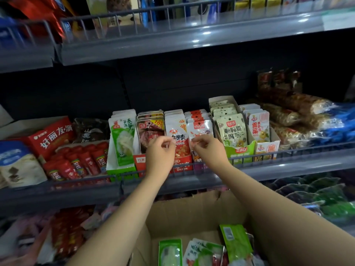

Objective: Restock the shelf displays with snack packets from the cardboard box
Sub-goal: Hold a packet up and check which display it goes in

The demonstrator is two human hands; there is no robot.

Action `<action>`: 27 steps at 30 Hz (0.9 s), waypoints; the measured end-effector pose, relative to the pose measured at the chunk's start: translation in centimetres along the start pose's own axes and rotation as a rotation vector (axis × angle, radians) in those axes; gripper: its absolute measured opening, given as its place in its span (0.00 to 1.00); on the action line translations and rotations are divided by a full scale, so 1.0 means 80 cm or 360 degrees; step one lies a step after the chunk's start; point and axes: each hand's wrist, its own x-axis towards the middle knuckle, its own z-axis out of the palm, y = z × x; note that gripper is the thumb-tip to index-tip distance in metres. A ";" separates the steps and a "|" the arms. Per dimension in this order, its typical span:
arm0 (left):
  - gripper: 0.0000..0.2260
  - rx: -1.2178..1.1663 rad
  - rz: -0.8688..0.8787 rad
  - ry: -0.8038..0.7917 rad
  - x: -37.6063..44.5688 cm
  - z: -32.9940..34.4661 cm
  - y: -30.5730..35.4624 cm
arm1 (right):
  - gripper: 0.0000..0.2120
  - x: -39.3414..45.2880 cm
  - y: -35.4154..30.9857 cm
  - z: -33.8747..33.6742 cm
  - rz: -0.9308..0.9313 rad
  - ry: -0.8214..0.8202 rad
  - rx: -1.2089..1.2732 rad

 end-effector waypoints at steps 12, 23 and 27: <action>0.05 -0.0330 -0.0558 -0.0503 -0.161 0.070 -0.070 | 0.09 -0.148 0.134 -0.002 0.0331 -0.0113 -0.0157; 0.08 -0.0309 -0.1259 -0.0945 -0.236 0.184 -0.149 | 0.23 -0.175 0.280 0.001 0.1097 -0.0519 -0.0533; 0.07 -0.0441 -0.1512 -0.0991 -0.240 0.211 -0.161 | 0.22 -0.173 0.302 0.004 0.1123 -0.0701 -0.0691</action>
